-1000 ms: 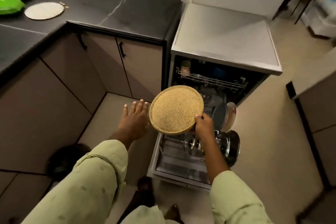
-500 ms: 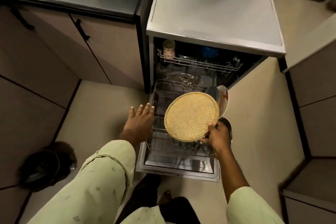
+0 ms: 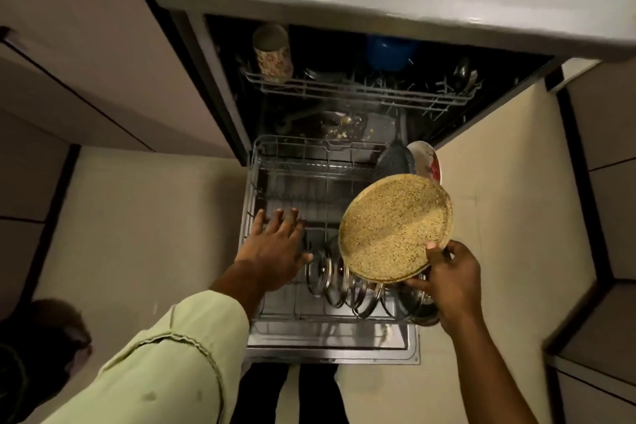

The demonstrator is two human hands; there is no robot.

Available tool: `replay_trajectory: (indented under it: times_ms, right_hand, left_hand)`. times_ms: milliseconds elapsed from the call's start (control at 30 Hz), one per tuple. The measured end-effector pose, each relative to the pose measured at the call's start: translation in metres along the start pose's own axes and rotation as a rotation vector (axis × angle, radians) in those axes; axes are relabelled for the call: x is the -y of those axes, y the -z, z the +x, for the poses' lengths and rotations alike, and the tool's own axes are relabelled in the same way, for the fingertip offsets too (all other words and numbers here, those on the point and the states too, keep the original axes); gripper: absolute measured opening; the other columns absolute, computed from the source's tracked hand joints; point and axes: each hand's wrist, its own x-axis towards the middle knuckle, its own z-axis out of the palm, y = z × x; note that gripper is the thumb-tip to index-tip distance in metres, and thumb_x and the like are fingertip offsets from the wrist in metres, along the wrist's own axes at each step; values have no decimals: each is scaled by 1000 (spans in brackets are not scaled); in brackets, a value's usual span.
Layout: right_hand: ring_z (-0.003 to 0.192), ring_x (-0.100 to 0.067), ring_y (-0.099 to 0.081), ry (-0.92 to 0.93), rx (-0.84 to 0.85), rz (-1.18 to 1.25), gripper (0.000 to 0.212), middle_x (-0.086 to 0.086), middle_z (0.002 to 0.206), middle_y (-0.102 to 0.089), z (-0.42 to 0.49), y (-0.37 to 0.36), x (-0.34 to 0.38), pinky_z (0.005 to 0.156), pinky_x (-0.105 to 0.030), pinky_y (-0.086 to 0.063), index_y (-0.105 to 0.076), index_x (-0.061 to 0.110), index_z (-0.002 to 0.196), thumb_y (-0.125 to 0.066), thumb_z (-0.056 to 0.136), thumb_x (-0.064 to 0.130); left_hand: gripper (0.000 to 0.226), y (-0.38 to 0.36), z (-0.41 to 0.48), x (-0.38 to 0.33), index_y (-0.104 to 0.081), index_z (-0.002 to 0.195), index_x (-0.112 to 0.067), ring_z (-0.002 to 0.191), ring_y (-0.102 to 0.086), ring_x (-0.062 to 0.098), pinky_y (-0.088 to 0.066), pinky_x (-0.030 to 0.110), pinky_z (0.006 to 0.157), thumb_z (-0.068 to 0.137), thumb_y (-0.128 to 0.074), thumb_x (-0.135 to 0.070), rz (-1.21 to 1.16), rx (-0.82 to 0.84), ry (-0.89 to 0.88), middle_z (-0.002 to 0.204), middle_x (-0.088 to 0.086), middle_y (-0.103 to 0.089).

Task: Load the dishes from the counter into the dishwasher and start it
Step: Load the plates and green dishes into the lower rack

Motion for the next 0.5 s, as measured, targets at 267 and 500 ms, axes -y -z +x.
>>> replay_trajectory:
  times_ms: [267, 500]
  right_hand:
    - [66, -20, -53, 348, -137, -331, 10, -4, 74, -60, 110, -43, -45, 50, -17, -32, -60, 8, 87, -68, 84, 3]
    - [68, -20, -50, 478, -268, -475, 10, -15, 78, -64, 170, -77, -67, 60, -16, -24, -62, -3, 91, -65, 86, 6]
  left_hand:
    - [72, -43, 154, -7, 13, 156, -20, 151, 13, 26, 4, 49, 123, 103, -20, -55, 245, 9, -48, 164, 5, 18]
    - [78, -88, 251, -22, 9, 157, -18, 152, 9, 26, 2, 44, 124, 102, -33, -53, 96, 43, -16, 164, 7, 15]
